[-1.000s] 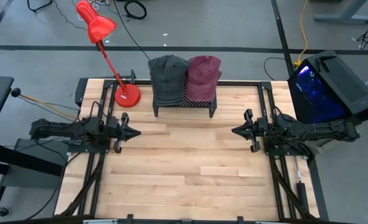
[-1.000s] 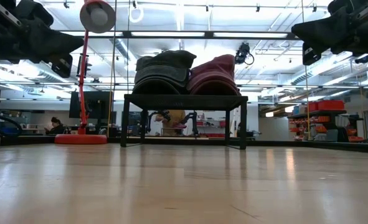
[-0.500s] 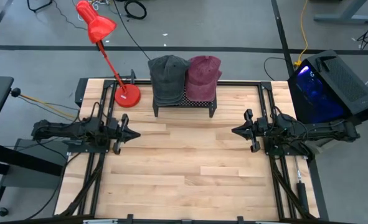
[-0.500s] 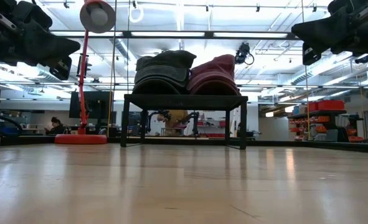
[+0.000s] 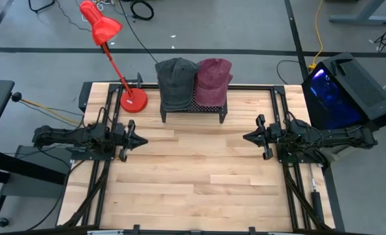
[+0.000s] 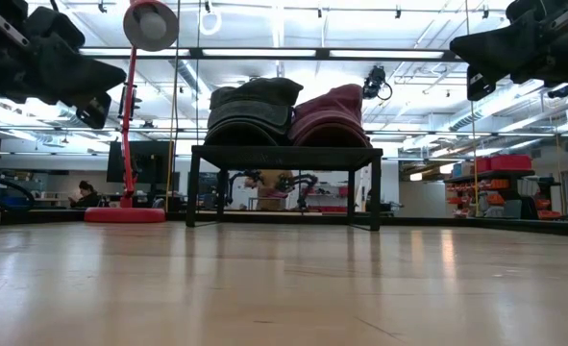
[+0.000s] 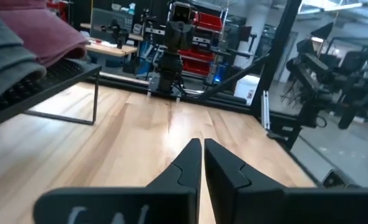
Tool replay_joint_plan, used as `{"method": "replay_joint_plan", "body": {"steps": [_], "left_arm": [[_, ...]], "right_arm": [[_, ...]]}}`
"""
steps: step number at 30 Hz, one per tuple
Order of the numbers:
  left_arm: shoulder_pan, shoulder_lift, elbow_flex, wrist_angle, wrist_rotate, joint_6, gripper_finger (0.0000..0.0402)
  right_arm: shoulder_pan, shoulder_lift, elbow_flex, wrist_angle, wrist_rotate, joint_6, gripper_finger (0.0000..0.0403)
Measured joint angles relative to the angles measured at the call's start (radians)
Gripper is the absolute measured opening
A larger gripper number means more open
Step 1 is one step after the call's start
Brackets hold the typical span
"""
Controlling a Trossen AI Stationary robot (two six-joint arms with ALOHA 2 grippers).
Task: Pick & Place hat
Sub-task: Return to Home Position
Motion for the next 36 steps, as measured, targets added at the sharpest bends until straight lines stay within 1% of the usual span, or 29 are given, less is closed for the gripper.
{"method": "replay_joint_plan", "body": {"steps": [7,27,31,36], "left_arm": [[0.000,0.000,-0.001,0.033,-0.014,-0.099,0.0031],[0.000,0.000,-0.001,0.047,-0.010,-0.101,0.0032],[0.000,0.000,-0.001,0.048,-0.010,-0.101,0.0032],[0.000,0.000,-0.001,0.049,-0.010,-0.101,0.0032]], "right_arm": [[0.000,0.000,0.000,0.000,0.000,0.000,0.0023],[0.000,-0.004,0.000,-0.001,0.000,0.000,0.0022],[0.000,-0.036,0.000,-0.007,-0.001,0.009,0.0023],[0.000,-0.109,0.000,-0.006,-0.001,0.025,0.0023]]}}
